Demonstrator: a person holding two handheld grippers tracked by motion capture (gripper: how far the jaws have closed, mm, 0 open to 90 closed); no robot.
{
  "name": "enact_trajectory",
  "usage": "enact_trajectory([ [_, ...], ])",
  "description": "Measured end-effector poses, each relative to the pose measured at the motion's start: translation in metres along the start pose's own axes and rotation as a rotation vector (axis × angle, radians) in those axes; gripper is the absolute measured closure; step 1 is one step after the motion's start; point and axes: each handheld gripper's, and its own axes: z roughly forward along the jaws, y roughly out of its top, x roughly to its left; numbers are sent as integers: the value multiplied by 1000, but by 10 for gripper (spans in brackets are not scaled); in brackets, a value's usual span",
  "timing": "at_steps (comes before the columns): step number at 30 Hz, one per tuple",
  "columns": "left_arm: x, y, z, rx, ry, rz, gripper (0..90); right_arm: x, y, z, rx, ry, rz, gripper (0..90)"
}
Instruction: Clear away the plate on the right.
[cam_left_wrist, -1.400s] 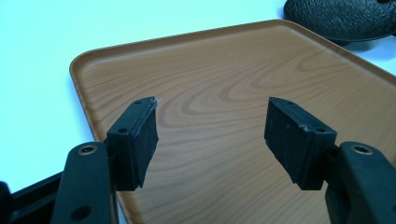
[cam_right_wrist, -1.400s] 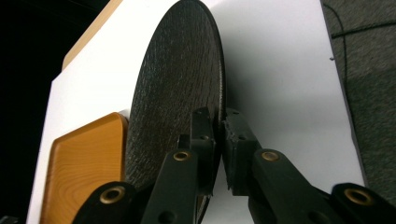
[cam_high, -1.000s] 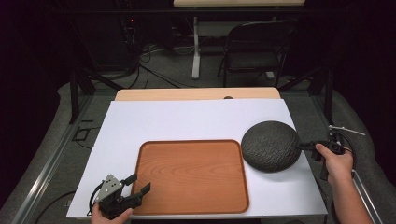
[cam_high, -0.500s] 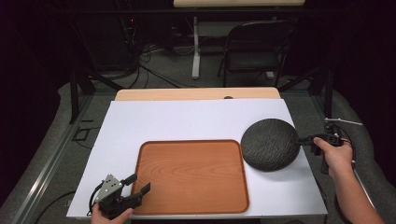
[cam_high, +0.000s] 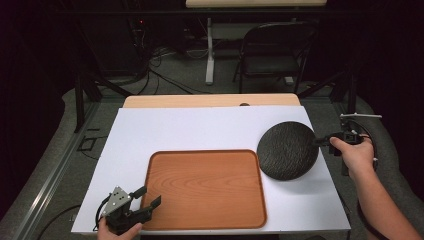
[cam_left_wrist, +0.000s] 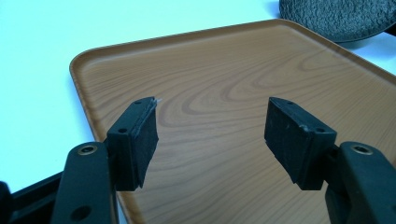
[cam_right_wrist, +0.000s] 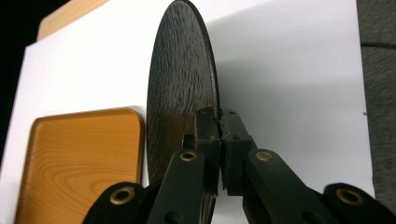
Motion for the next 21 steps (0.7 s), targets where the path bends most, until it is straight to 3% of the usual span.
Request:
enact_trajectory([
  [10, 1, 0, 0, 1, -2, -2, 344, 25, 15, -1, 40, -65, -65, 878],
  [21, 1, 0, 0, 1, -3, -6, 344, 41, 26, 0, 70, -97, -66, 877],
])
